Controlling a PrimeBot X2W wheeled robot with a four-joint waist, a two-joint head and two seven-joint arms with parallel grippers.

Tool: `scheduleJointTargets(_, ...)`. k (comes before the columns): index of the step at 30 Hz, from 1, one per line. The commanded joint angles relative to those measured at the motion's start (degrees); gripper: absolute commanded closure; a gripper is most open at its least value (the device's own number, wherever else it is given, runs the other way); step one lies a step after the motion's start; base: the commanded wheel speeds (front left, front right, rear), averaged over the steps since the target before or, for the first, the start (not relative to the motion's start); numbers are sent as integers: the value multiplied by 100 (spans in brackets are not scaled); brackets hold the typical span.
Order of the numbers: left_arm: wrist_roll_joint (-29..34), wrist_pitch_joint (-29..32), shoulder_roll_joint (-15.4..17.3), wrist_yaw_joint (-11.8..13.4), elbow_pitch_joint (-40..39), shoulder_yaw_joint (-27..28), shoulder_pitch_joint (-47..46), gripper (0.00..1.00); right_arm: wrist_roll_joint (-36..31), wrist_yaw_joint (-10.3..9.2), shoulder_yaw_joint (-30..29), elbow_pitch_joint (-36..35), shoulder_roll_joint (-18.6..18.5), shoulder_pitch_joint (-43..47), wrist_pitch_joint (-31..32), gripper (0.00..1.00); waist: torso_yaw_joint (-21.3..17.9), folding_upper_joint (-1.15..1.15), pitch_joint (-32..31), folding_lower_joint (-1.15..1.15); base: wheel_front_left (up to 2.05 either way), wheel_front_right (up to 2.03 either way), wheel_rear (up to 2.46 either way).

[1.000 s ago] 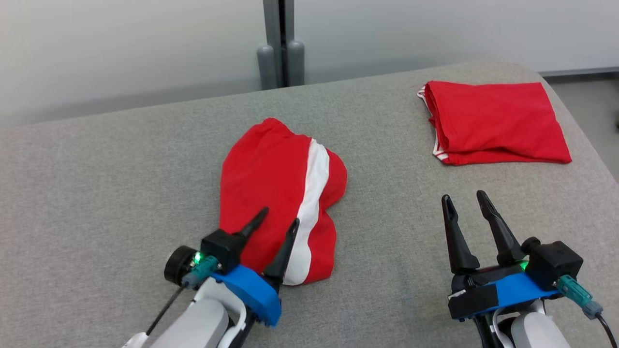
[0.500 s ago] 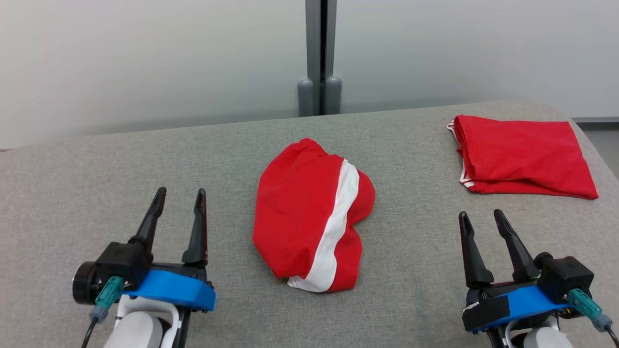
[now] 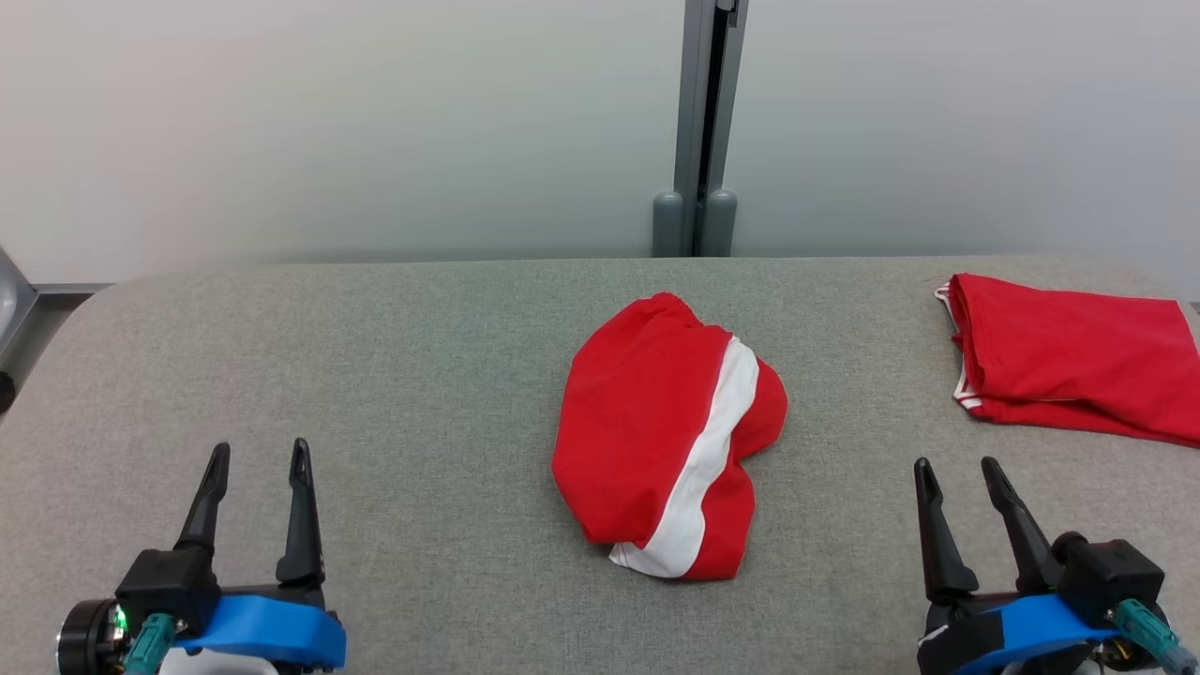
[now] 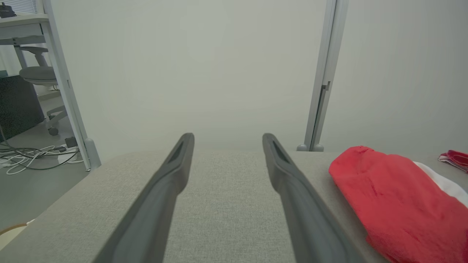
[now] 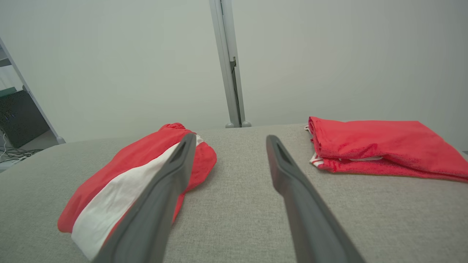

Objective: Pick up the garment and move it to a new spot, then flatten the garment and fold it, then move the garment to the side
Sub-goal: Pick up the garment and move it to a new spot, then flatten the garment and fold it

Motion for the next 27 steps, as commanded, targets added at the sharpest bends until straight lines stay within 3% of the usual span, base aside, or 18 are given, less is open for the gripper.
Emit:
scheduleJointTargets(1, 59, -24, 0, -35, 21, 40, 93, 0, -49, 1, -18, 19, -13, 102, -18, 0, 19, 0, -16, 0, 0, 0, 0)
scheduleJointTargets(27, 666, -25, -374, -404, 145, 637, 368, 0, -90, 1, -9, 401, -12, 156, -18, 0, -26, 0, -114, 0, 0, 0, 0)
